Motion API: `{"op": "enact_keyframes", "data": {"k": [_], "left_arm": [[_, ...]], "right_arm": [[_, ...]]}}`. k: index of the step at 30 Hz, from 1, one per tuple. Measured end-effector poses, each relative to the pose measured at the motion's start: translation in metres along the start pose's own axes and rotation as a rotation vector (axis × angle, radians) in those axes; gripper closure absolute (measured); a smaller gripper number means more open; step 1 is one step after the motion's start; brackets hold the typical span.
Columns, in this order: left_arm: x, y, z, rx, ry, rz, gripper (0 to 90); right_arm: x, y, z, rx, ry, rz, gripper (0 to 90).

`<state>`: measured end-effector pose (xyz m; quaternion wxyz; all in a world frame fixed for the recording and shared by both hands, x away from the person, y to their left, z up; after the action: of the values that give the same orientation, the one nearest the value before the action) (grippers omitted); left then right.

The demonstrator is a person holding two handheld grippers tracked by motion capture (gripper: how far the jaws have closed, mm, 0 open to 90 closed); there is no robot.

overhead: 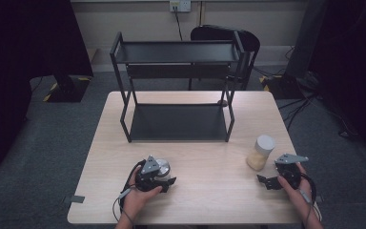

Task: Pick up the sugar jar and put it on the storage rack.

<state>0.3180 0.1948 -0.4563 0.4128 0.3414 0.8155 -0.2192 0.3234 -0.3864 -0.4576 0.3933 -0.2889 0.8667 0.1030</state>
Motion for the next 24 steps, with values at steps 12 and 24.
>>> {"op": "enact_keyframes", "data": {"k": [12,24], "left_arm": [[-0.018,0.009,-0.001,-0.013,0.010,-0.013,29.4],[-0.045,0.025,0.001,-0.018,-0.002,-0.034,29.4]], "right_arm": [[0.000,0.000,0.000,0.000,0.000,0.000,0.0],[0.000,0.000,0.000,0.000,0.000,0.000,0.0]]}}
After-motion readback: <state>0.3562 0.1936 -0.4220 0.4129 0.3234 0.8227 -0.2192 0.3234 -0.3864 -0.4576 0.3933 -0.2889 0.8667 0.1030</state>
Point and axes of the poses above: each handheld gripper's, and its own axes: z roughly forward along the jaws, x roughly out of its underside, y roughly to its left, the point moved 5 cm from there along z, roughly forward along the jaws, and after that the axes turned 1 degree about -z, right-handed, at the moved point
